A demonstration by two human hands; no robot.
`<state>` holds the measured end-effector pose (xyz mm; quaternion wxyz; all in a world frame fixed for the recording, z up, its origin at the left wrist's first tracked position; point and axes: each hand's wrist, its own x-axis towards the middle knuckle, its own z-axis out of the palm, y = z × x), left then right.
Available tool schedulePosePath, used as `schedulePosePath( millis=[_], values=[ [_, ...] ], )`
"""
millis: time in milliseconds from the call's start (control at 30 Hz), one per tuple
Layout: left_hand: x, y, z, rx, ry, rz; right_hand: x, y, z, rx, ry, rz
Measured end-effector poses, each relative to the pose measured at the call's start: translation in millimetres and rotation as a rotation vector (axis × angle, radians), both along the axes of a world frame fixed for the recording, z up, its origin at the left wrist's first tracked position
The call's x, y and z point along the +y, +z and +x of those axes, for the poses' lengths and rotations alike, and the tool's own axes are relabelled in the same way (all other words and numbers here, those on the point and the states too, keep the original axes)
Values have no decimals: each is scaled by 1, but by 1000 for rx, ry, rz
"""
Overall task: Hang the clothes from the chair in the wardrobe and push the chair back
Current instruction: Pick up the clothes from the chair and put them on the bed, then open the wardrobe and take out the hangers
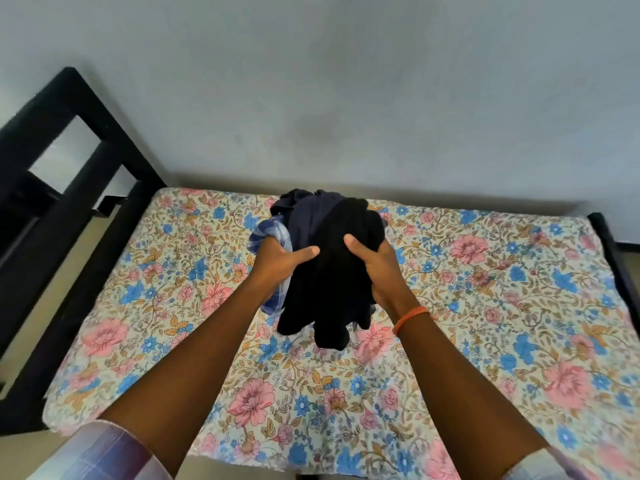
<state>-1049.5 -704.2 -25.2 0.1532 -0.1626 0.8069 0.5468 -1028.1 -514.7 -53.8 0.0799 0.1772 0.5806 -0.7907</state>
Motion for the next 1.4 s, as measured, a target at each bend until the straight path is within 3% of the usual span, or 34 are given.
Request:
schedulePosePath(
  millis=[100, 233, 333, 533, 867, 1133, 1400],
  values=[
    [-31, -66, -15, -184, -47, -85, -29, -68, -9, -146, 73, 130],
    [-49, -143, 8, -373, -23, -42, -52, -153, 19, -402, 142, 267],
    [-48, -167, 27, -471, -56, -77, -61, -177, 42, -505, 211, 363],
    [-33, -154, 41, -441, -113, -86, -59, -136, 58, -549, 141, 406],
    [46, -67, 85, -344, -140, 62, 6, -45, 115, -492, -126, 349],
    [164, 5, 180, -285, -254, 175, 99, 10, 224, -404, -324, 261],
    [323, 52, 319, -213, -472, 187, 240, 54, 383, -304, -548, 212]
  ],
)
